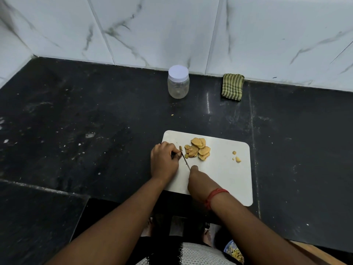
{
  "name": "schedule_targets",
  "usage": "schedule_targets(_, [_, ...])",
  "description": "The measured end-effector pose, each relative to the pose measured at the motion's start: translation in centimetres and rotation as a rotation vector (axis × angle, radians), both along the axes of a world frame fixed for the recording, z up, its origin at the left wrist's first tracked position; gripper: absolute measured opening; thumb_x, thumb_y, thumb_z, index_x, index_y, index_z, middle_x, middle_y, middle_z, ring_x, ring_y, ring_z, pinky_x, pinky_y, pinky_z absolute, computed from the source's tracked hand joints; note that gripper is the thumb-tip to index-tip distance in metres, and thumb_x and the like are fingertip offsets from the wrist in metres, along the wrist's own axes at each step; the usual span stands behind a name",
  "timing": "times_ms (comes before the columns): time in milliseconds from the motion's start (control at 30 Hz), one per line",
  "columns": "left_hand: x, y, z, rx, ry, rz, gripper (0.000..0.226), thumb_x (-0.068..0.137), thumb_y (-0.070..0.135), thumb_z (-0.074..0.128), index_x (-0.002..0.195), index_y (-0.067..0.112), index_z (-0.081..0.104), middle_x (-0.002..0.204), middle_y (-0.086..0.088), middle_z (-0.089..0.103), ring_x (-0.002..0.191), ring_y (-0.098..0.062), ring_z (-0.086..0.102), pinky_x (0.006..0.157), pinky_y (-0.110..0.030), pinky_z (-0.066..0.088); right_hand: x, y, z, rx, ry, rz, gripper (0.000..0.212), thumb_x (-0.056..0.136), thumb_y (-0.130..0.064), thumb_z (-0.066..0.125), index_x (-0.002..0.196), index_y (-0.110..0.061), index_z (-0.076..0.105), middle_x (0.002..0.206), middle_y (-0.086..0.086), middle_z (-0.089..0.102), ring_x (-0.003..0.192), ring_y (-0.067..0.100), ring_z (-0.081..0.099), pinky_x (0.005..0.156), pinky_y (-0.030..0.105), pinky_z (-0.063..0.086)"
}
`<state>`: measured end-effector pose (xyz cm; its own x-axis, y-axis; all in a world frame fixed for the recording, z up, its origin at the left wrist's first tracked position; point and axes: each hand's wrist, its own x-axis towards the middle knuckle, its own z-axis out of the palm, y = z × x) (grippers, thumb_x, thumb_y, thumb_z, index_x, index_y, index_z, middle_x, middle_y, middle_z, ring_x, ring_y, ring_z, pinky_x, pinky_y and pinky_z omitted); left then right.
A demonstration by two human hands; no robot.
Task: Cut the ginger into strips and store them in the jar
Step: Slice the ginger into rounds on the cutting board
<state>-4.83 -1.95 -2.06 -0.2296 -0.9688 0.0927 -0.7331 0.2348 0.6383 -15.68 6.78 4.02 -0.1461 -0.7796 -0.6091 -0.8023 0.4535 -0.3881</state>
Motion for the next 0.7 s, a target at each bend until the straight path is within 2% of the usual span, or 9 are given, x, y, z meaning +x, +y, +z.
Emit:
schedule_targets(167, [0.0,0.0,-0.1,0.004,-0.006,-0.019,0.013,0.086,0.025,0.077,0.08,0.02,0.067,0.092,0.007,0.06,0.09,-0.014,0.043,0.091,-0.028,0.029,-0.3,0.9,0.1,0.014,0.01,0.009,0.043,0.091,0.003,0.034,0.133,0.005,0.027,0.11,0.022,0.061,0.096,0.032,0.061,0.066,0.031,0.037])
schedule_targets(333, [0.1,0.0,-0.3,0.003,-0.024,-0.028,0.014,0.085,0.026,0.077,0.079,0.022,0.065,0.092,0.009,0.058,0.09,-0.016,0.044,0.093,-0.031,0.032,-0.3,1.0,-0.1,0.014,0.022,0.02,0.04,0.091,0.003,0.035,0.131,0.005,0.029,0.108,0.021,0.062,0.088,0.03,0.06,0.064,0.031,0.036])
schedule_targets(467, [0.3,0.0,-0.3,-0.023,-0.037,-0.037,0.021,0.086,0.026,0.075,0.076,0.027,0.057,0.091,0.009,0.057,0.088,-0.013,0.039,0.093,-0.034,0.033,0.0,0.5,-0.2,0.029,0.002,0.015,0.039,0.094,0.0,0.036,0.132,0.006,0.03,0.111,0.02,0.061,0.097,0.031,0.062,0.055,0.024,0.033])
schedule_targets(567, [0.3,-0.1,-0.3,-0.027,-0.062,-0.055,0.024,0.088,0.028,0.072,0.076,0.029,0.052,0.092,0.008,0.059,0.089,-0.012,0.038,0.094,-0.036,0.032,0.0,-0.1,0.4,0.062,-0.032,-0.061,0.034,0.097,-0.007,0.037,0.13,0.001,0.036,0.119,0.02,0.056,0.107,0.035,0.058,0.07,0.028,0.04])
schedule_targets(700, [0.1,0.1,-0.3,-0.036,-0.045,-0.033,0.022,0.086,0.025,0.073,0.075,0.027,0.054,0.088,0.011,0.057,0.087,-0.012,0.04,0.093,-0.036,0.034,-0.1,1.6,0.7,0.041,-0.006,-0.011,0.035,0.092,0.001,0.035,0.127,0.003,0.034,0.113,0.021,0.06,0.1,0.033,0.061,0.063,0.027,0.037])
